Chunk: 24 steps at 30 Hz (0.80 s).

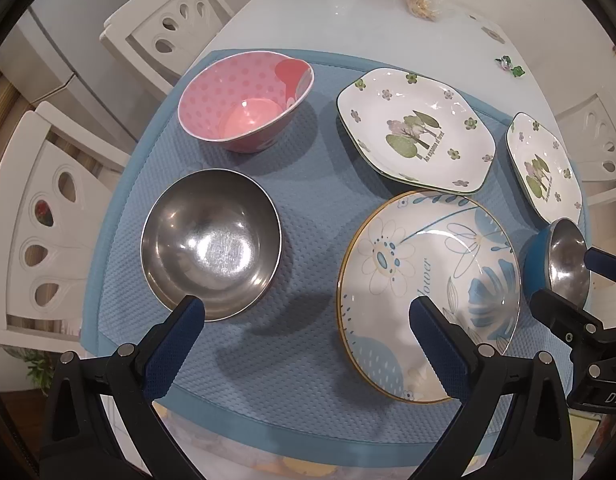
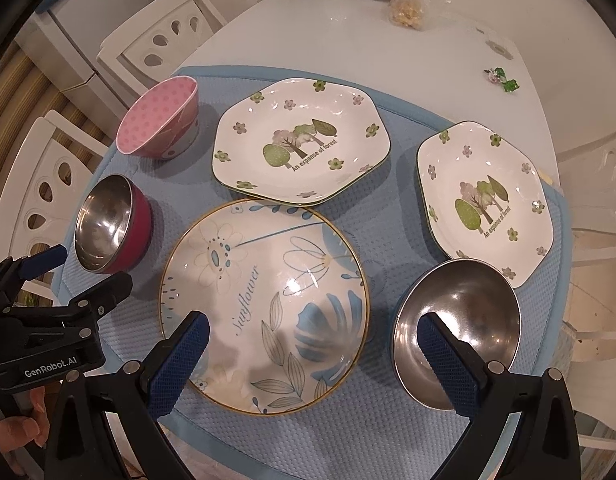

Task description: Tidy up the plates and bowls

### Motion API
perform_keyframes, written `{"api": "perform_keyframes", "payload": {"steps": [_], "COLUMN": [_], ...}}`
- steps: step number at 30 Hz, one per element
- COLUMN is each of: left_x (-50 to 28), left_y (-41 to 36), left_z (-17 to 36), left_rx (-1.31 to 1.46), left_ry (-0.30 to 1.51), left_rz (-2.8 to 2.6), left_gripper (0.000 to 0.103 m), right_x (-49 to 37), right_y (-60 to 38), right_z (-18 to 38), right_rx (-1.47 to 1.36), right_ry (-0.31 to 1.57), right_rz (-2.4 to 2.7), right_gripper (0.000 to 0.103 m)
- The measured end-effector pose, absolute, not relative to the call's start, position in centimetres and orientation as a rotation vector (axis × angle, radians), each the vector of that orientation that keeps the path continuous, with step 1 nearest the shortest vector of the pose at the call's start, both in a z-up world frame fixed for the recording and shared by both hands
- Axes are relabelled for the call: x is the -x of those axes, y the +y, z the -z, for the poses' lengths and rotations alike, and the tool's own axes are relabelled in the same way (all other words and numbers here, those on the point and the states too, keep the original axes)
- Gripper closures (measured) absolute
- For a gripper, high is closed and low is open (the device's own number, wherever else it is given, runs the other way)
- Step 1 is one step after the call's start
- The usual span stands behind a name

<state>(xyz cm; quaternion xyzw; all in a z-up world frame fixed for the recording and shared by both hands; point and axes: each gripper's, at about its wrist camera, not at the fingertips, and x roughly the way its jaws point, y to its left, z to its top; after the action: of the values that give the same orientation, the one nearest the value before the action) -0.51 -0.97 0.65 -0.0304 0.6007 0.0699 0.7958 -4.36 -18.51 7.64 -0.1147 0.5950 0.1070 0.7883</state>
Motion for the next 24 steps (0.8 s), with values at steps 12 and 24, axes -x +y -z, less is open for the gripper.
{"api": "perform_keyframes", "payload": {"steps": [12,24], "left_x": [0.75,1.02], "left_y": [-1.32,-1.43], "left_z": [-0.83,-0.93], "left_rx": [0.057,0.058], "left_ry": [1.284,1.284], "left_rz": [-0.149,-0.149], "left_gripper": [0.001,0.001], "right_x": [4.50,4.50], "right_y": [-18.51,-18.48], "right_z": [-7.53,-7.82], "right_rx": [0.255,0.248], "right_ry": [1.292,1.283], "right_rz": [-0.250,-0.251], "right_gripper": [0.000,0.000]}}
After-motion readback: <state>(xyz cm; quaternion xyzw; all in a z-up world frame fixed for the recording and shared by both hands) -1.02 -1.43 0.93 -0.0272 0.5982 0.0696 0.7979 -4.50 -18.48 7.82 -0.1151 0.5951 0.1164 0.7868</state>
